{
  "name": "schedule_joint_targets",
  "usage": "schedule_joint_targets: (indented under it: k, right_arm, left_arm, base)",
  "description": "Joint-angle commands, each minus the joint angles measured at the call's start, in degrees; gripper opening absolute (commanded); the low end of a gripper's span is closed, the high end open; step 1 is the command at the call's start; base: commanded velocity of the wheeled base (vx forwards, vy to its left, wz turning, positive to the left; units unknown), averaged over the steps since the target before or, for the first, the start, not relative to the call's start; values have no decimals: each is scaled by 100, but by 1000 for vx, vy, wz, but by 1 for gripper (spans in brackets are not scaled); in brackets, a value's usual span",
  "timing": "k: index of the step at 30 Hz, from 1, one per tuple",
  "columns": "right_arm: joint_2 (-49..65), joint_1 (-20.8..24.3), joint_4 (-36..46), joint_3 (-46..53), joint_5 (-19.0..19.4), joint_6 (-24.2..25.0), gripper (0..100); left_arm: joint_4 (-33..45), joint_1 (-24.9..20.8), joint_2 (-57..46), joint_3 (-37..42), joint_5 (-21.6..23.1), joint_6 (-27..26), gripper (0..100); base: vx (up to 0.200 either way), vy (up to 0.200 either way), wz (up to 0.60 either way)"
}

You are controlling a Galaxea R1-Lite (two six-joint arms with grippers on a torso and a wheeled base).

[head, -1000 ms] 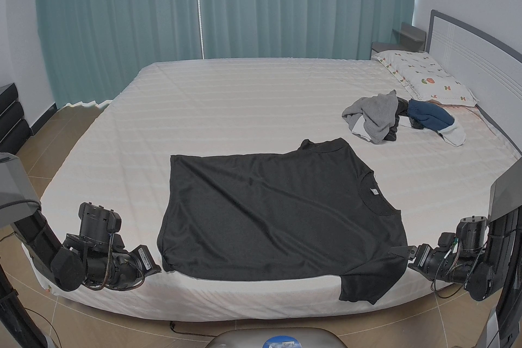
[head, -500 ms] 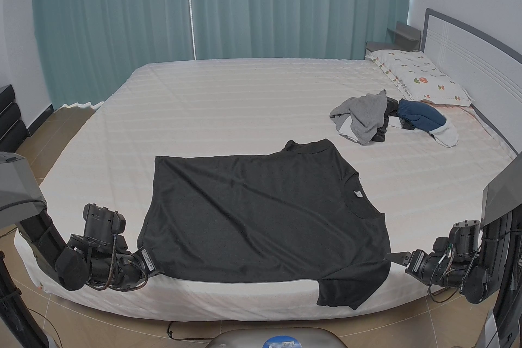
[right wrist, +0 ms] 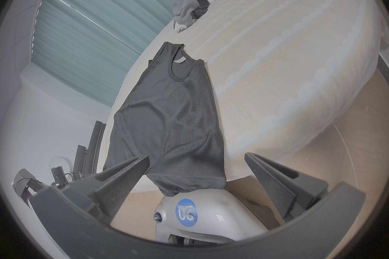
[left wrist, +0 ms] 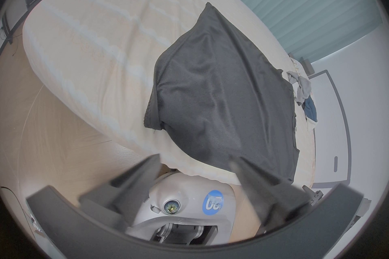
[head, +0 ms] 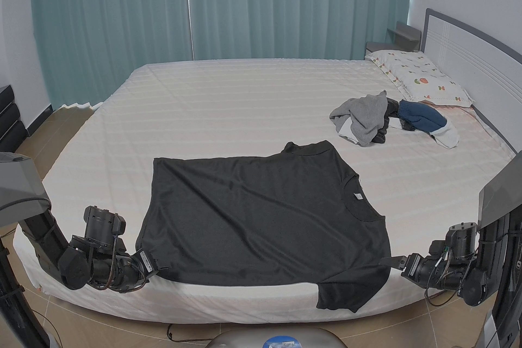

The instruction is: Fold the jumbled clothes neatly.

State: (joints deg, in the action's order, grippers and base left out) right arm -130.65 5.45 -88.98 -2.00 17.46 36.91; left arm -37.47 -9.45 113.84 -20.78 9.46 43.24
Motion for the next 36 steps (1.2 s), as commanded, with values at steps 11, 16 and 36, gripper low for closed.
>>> schedule_joint_targets:
  k: [11,16,36]
  right_arm:
    - [-110,9,-67,-55,12,18,100]
    - [-128,9,-67,-73,12,35,100]
    - [-594,105,-67,-732,30,132,100]
  left_arm:
    - [-656,-84,956,-435,-726,352,100]
    - [-665,-66,1000,-391,-823,334,0]
    - [-682,-66,622,101,-1306,-237,0]
  base:
    - [0,0,0]
    - [0,0,0]
    - [0,0,0]
